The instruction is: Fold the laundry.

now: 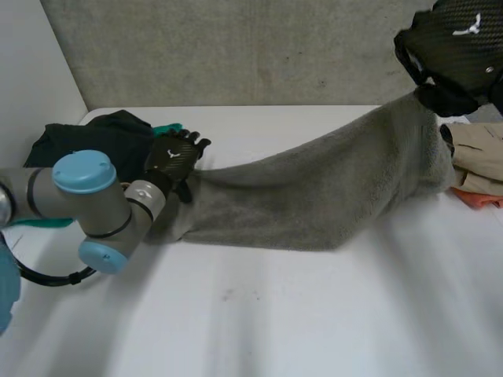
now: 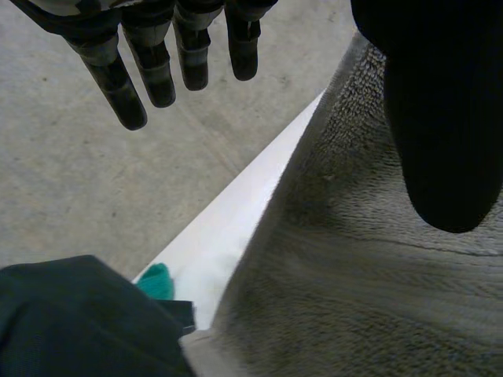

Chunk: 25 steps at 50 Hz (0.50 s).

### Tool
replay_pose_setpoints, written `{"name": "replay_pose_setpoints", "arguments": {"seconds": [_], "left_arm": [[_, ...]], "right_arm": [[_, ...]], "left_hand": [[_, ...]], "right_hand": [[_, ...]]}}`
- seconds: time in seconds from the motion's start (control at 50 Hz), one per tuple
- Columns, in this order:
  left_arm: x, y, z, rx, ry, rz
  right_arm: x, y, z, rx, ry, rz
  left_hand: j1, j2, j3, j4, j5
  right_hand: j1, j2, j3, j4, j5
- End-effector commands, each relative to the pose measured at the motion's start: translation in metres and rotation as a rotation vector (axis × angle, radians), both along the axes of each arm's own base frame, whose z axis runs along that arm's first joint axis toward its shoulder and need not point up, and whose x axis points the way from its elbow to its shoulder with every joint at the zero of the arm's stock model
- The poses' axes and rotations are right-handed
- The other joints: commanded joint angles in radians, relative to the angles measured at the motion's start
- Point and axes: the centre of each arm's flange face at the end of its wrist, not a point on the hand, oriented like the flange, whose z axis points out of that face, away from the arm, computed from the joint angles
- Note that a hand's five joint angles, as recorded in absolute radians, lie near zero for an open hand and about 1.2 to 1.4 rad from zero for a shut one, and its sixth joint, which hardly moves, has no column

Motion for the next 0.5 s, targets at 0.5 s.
{"name": "replay_pose_setpoints", "arguments": {"seconds": [0.5], "left_arm": [[-0.001, -0.002, 0.011, 0.009, 0.012, 0.094]], "right_arm": [[-0.035, -0.034, -0.083, 0.381, -0.030, -0.131]], "left_hand": [[1.201, 1.175, 1.179, 1.180, 1.170]], "right_hand": [[-0.494, -0.676, -0.679, -0.687, -0.659]]}}
